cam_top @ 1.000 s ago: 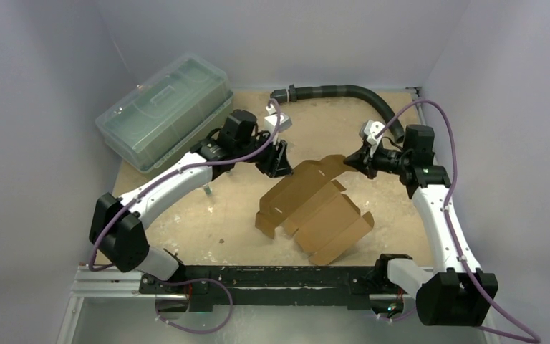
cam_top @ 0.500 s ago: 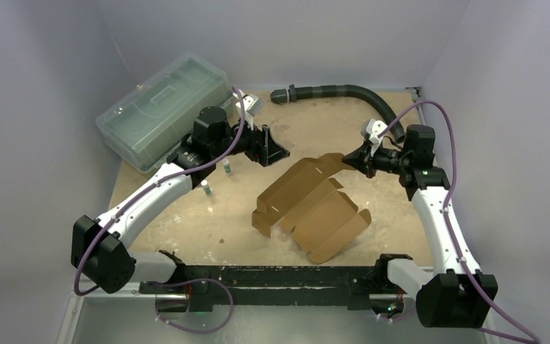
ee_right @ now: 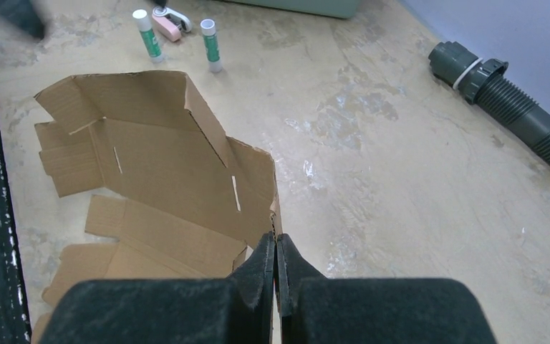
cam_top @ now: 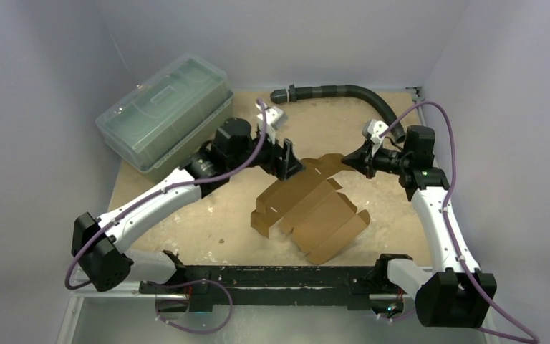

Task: Fold the paper box

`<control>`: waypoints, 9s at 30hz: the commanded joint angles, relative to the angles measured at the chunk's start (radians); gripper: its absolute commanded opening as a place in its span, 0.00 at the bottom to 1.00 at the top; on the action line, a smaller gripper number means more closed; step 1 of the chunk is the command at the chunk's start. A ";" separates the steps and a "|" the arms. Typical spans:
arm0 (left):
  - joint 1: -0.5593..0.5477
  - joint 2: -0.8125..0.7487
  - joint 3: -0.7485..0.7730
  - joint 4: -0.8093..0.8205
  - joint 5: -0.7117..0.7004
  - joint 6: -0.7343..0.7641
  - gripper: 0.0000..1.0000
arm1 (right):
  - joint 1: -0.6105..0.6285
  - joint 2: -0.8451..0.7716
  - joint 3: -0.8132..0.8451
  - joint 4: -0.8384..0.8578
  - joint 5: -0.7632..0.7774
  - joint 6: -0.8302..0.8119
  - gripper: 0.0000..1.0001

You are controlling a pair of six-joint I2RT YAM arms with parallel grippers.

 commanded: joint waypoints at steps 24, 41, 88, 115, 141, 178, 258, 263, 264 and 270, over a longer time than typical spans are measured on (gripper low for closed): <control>-0.112 -0.159 -0.315 0.170 -0.146 0.202 0.63 | -0.007 0.024 -0.018 0.031 -0.033 0.006 0.00; -0.111 -0.084 -0.356 0.249 -0.149 0.195 0.00 | -0.007 0.035 -0.023 0.032 -0.034 0.006 0.00; -0.111 -0.429 -0.734 0.612 -0.263 -0.140 0.00 | 0.000 0.262 -0.004 -0.124 0.024 -0.255 0.66; -0.106 -0.301 -0.243 0.052 -0.358 0.171 0.95 | 0.000 0.116 0.110 -0.435 0.021 -0.525 0.00; 0.076 0.090 0.005 0.219 0.191 0.884 0.91 | 0.000 0.089 0.120 -0.485 -0.026 -0.564 0.00; -0.026 0.246 0.135 0.086 0.093 1.079 0.00 | -0.001 0.100 0.103 -0.352 0.026 -0.385 0.00; -0.138 -0.438 -0.762 0.645 -0.281 -0.127 0.96 | 0.112 0.156 0.198 -0.289 -0.163 -0.373 0.00; -0.139 -0.346 -0.866 0.880 -0.252 -0.191 0.94 | 0.103 0.162 0.188 -0.271 -0.175 -0.357 0.00; -0.139 -0.314 -0.868 0.905 -0.246 -0.197 0.93 | 0.101 0.163 0.186 -0.271 -0.176 -0.356 0.00; -0.141 -0.141 -0.843 0.973 -0.223 -0.194 0.82 | 0.095 0.169 0.178 -0.260 -0.184 -0.348 0.00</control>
